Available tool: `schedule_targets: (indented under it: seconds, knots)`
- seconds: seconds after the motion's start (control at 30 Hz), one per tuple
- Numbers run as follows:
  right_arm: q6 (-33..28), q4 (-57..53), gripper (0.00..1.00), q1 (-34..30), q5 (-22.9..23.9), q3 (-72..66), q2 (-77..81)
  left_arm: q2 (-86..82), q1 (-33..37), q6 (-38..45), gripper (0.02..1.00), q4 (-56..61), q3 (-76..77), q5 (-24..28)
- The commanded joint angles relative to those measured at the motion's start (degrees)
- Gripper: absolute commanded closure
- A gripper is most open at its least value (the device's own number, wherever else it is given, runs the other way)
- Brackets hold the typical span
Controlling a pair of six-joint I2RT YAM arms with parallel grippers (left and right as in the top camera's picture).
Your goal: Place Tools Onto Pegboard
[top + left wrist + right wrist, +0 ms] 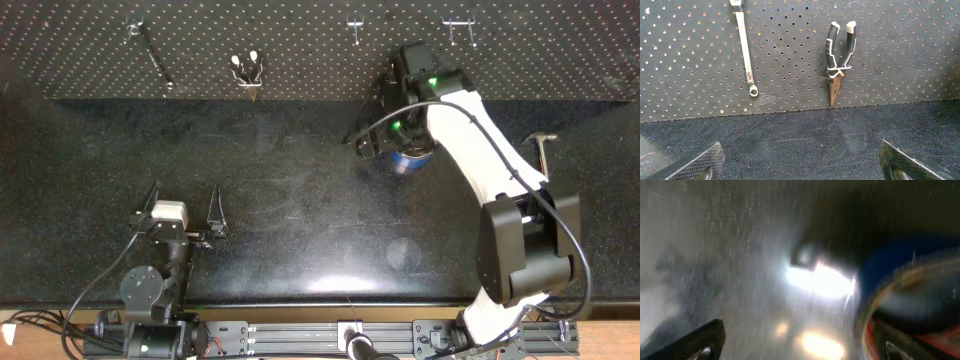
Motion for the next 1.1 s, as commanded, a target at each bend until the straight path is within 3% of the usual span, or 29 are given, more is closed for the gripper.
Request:
schedule_targets:
  seconds: [0.03,0.1,0.43,0.47,0.5,0.53,0.57,0.73,0.8,0.9,1.1]
  knots:
    - [-0.5,3.6,0.038,-0.1,2.0,-2.8,-0.7,-0.5,-0.3,0.5,0.023,-0.4,-0.1,-0.4]
    - [-0.5,4.3,0.038,-0.1,4.3,-3.7,-0.7,-0.5,-0.3,0.5,0.023,-0.4,-0.1,-0.4]
    - [1.0,10.4,0.071,0.7,4.3,-9.2,2.1,-0.5,-0.3,0.5,0.023,-0.4,-0.1,-0.4]
    - [1.0,10.4,0.178,0.7,4.3,-9.2,2.1,-0.5,-0.3,0.5,0.023,-0.4,-0.1,-0.4]
    - [1.0,10.4,0.384,0.7,4.3,-9.2,2.1,-0.5,-0.3,0.5,0.023,-0.4,-0.1,-0.4]
    - [1.0,10.4,0.689,0.7,4.3,-9.2,2.1,-0.5,-0.3,0.5,0.023,-0.4,-0.1,-0.4]
    - [1.0,10.3,0.921,0.7,4.3,-9.2,2.1,-0.5,-0.3,0.5,0.023,-0.4,-0.1,-0.4]
    - [4.8,12.1,0.923,1.0,6.6,-10.1,-2.3,-0.5,-0.3,0.5,0.023,-0.4,-0.1,-0.4]
    - [5.3,25.6,0.925,2.2,6.9,-18.7,-10.9,-0.5,-0.3,0.5,0.023,-0.4,-0.1,-0.4]
    - [7.6,43.6,0.925,4.6,11.5,-29.2,-19.7,-0.5,-0.3,0.5,0.023,-0.4,-0.1,-0.4]
    - [11.4,45.0,0.925,9.2,11.6,-21.4,-30.0,-0.5,-0.3,0.5,0.023,-0.4,-0.1,-0.4]
